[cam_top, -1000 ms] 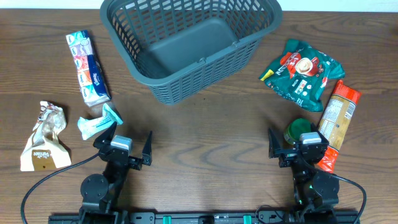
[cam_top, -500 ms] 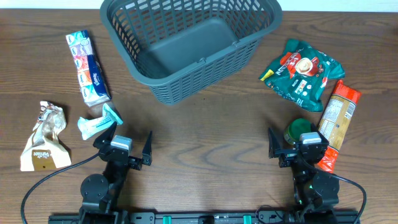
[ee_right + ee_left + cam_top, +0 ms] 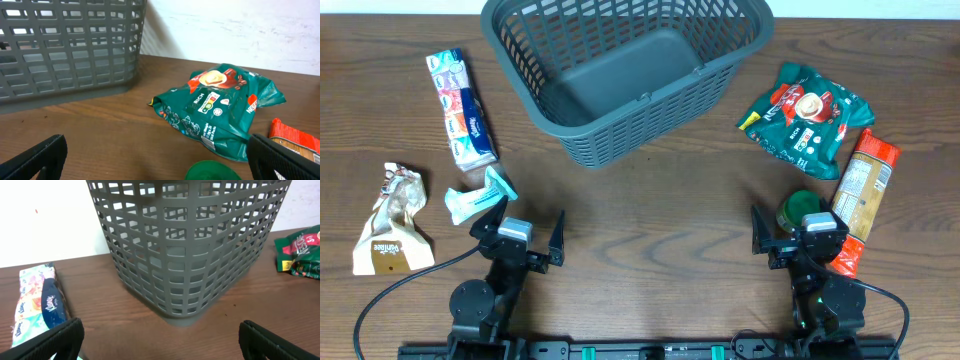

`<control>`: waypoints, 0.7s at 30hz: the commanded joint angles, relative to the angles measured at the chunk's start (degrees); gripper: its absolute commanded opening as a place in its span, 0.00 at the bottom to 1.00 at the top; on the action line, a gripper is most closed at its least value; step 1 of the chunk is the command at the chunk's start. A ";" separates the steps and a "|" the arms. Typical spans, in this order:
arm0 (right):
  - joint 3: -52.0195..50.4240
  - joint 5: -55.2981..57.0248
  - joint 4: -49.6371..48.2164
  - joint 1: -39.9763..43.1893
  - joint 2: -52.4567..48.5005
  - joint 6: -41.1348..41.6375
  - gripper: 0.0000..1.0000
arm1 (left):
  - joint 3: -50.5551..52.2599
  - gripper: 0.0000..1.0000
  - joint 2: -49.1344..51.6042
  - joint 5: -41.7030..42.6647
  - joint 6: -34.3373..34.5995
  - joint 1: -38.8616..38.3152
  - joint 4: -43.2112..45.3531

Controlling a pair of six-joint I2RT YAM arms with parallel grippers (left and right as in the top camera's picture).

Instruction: Pack container

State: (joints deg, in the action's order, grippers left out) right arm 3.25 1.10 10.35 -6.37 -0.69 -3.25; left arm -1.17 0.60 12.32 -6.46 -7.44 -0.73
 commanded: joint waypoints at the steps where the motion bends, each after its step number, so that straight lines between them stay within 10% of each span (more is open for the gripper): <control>1: -0.26 0.39 -0.11 -0.57 0.37 -0.24 0.99 | 0.94 0.98 -0.37 1.60 -0.98 0.04 -2.03; 21: -0.24 -2.08 -0.35 -0.57 0.07 6.21 0.99 | 0.92 0.99 -0.37 1.49 2.73 0.04 -0.74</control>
State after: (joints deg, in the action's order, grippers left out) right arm 3.25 0.82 10.31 -6.37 -0.69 -0.51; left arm -1.15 0.60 12.34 -6.11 -7.44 -0.47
